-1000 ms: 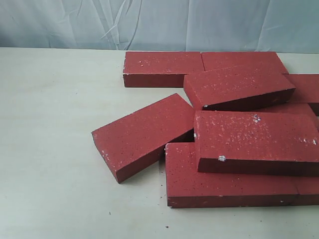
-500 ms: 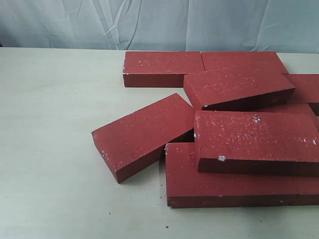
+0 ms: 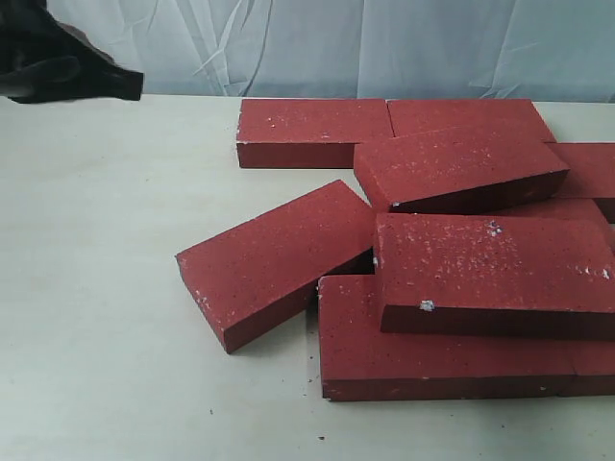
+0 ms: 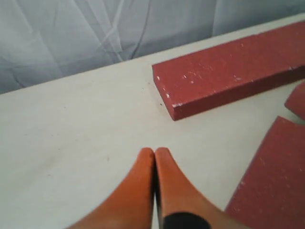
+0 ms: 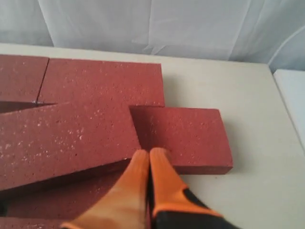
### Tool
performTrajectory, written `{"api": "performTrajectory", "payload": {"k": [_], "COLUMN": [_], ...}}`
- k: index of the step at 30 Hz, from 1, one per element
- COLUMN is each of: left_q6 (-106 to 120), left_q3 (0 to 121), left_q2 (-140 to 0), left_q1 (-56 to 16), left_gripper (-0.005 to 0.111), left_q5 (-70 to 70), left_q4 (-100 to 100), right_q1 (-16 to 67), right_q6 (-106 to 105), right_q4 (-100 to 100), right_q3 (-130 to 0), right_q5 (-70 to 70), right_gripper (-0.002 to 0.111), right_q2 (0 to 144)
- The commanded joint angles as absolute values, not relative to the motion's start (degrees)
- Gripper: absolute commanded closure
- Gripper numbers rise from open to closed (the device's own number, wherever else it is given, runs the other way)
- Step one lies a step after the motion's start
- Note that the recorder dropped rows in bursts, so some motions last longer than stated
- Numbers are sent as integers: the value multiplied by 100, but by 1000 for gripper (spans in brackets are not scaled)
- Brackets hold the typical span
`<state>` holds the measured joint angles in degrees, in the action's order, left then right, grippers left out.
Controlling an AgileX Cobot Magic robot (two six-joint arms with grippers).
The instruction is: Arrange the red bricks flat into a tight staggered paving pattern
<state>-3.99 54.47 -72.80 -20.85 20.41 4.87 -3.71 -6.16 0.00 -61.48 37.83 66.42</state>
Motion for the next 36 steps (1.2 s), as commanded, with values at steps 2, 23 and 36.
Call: {"api": "performTrajectory", "payload": {"k": [2,23,36], "left_q6": [-219,436,781], "left_q3": [5681,6752,7245], "left_q2": [-7875,-9767,-10522], "left_q1": [-2530,-4004,-4365], "left_gripper": [107,107,107], "left_q5": [2374,3455,3440], "left_q4": [492,-46,-571], "right_q1": [-388,-474,-1459], "right_q6": [-961,-388,-960], "right_q4": [709,-1749,-409], "right_q3": [-6198,-6198,-6198], "right_q5": [3974,5186,4893], "right_gripper": [109,109,109], "right_q2": [7381,8441,9595]}}
